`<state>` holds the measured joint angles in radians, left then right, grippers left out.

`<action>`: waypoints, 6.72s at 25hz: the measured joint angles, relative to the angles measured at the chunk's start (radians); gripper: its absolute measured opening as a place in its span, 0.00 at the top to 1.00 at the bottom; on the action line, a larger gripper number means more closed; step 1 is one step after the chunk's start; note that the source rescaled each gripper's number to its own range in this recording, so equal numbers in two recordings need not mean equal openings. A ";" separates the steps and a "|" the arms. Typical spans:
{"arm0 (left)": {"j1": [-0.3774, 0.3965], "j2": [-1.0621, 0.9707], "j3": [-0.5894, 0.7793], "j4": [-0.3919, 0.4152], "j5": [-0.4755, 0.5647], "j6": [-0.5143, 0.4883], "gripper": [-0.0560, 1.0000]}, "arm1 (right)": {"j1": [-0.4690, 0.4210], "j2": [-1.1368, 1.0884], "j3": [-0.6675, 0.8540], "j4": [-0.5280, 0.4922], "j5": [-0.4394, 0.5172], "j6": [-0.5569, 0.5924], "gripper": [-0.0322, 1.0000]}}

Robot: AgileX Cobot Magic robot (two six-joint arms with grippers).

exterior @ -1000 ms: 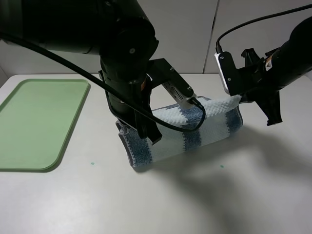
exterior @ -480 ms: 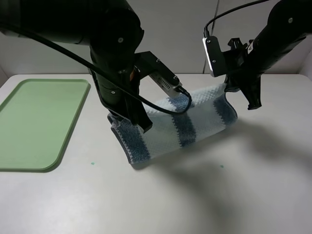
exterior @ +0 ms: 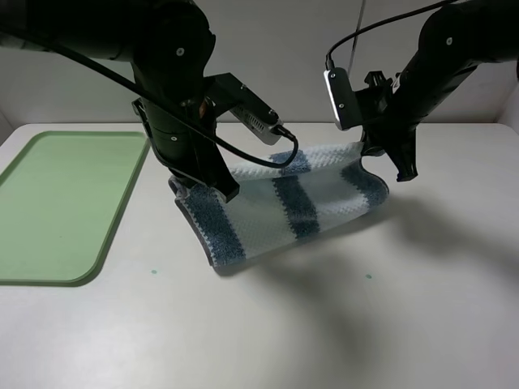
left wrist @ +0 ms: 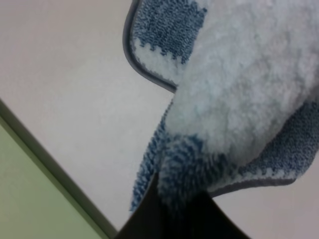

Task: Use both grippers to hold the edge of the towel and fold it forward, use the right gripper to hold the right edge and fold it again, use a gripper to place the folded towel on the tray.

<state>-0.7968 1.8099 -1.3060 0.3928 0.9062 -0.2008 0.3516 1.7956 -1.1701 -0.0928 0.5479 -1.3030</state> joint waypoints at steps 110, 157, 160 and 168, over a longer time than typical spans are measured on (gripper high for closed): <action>0.008 -0.001 0.000 -0.018 -0.053 -0.025 0.00 | 0.002 0.005 -0.003 0.182 -0.248 0.144 0.00; 0.006 -1.627 0.797 -0.159 0.182 -0.039 0.00 | 0.002 0.005 -0.003 0.147 -0.257 0.151 0.00; 0.006 -1.632 0.804 -0.238 0.161 0.019 0.00 | 0.002 0.005 -0.003 0.147 -0.257 0.151 0.00; 0.132 -1.632 0.808 -0.292 0.156 0.083 0.00 | 0.002 0.005 -0.003 0.147 -0.257 0.152 0.00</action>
<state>-0.6649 0.1777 -0.4977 0.1007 1.0619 -0.1175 0.3537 1.8009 -1.1732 0.0541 0.2913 -1.1507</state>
